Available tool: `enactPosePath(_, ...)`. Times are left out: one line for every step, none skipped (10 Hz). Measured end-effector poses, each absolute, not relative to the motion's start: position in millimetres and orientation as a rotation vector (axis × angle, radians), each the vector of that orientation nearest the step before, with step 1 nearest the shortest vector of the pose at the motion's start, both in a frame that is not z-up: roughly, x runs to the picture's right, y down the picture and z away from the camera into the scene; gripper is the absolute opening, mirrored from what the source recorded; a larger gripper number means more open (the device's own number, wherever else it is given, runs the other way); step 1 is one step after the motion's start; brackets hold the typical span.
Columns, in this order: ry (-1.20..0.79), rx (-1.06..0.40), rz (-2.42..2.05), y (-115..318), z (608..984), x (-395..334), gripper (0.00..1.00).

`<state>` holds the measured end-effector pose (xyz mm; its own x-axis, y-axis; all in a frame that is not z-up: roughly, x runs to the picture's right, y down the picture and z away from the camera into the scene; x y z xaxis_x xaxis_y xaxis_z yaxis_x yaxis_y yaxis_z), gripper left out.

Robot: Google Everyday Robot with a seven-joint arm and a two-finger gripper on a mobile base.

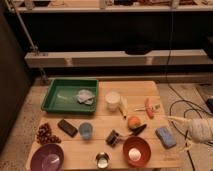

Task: Place fork in table surface

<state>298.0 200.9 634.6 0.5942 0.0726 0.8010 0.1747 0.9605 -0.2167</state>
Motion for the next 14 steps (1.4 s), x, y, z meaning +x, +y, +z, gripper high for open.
enactPosePath(-0.935, -0.287, -0.058, 201, 634, 299, 0.80)
enactPosePath(-0.934, -0.286, -0.055, 202, 634, 300, 0.80)
enactPosePath(-0.934, -0.287, -0.057, 202, 634, 300, 0.80)
enactPosePath(-0.936, -0.288, -0.058, 201, 634, 299, 0.80)
enactPosePath(-0.935, -0.287, -0.058, 201, 634, 299, 0.80)
enactPosePath(-0.935, -0.287, -0.058, 202, 634, 299, 0.80)
enactPosePath(-0.930, -0.287, -0.058, 202, 635, 300, 0.80)
enactPosePath(-0.915, -0.276, -0.056, 200, 640, 303, 0.80)
enactPosePath(-0.892, -0.263, -0.056, 196, 646, 309, 0.80)
enactPosePath(-0.857, -0.240, -0.064, 184, 661, 314, 0.80)
enactPosePath(-0.826, -0.227, -0.074, 169, 679, 319, 0.80)
enactPosePath(-0.810, -0.223, -0.080, 159, 692, 321, 0.80)
enactPosePath(-0.781, -0.218, -0.092, 140, 714, 324, 0.80)
enactPosePath(-0.758, -0.220, -0.105, 125, 733, 325, 0.80)
